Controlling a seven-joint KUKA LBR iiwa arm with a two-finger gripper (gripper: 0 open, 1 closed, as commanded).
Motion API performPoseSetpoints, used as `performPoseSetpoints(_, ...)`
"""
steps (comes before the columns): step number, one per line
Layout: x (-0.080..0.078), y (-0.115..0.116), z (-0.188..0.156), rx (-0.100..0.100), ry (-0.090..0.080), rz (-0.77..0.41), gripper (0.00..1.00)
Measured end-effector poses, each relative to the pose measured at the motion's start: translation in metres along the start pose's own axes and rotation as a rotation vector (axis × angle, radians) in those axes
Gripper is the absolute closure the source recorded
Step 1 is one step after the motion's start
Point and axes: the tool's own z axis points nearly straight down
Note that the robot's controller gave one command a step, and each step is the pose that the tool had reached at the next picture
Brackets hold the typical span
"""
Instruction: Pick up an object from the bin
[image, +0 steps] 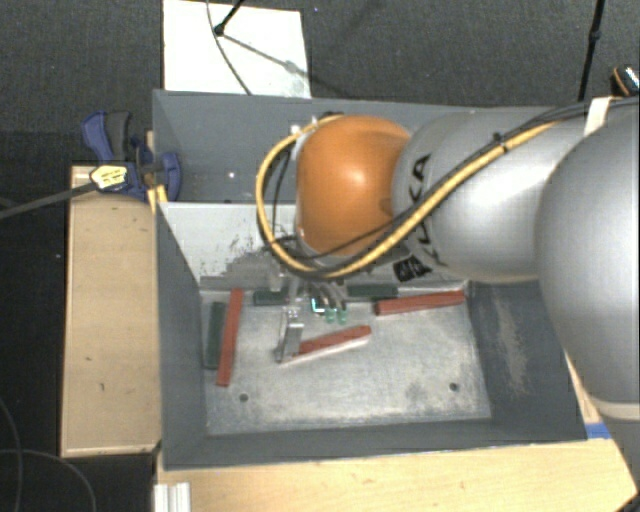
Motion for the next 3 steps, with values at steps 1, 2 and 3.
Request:
performPoseSetpoints(1, -0.009, -0.053, 0.074, 0.003, 0.000, -0.074, 0.00)
performPoseSetpoints(2, 0.024, -0.079, 0.106, 0.001, -0.002, 0.001, 0.00)
performPoseSetpoints(3, 0.022, -0.078, 0.104, -0.001, -0.007, 0.003, 1.00)
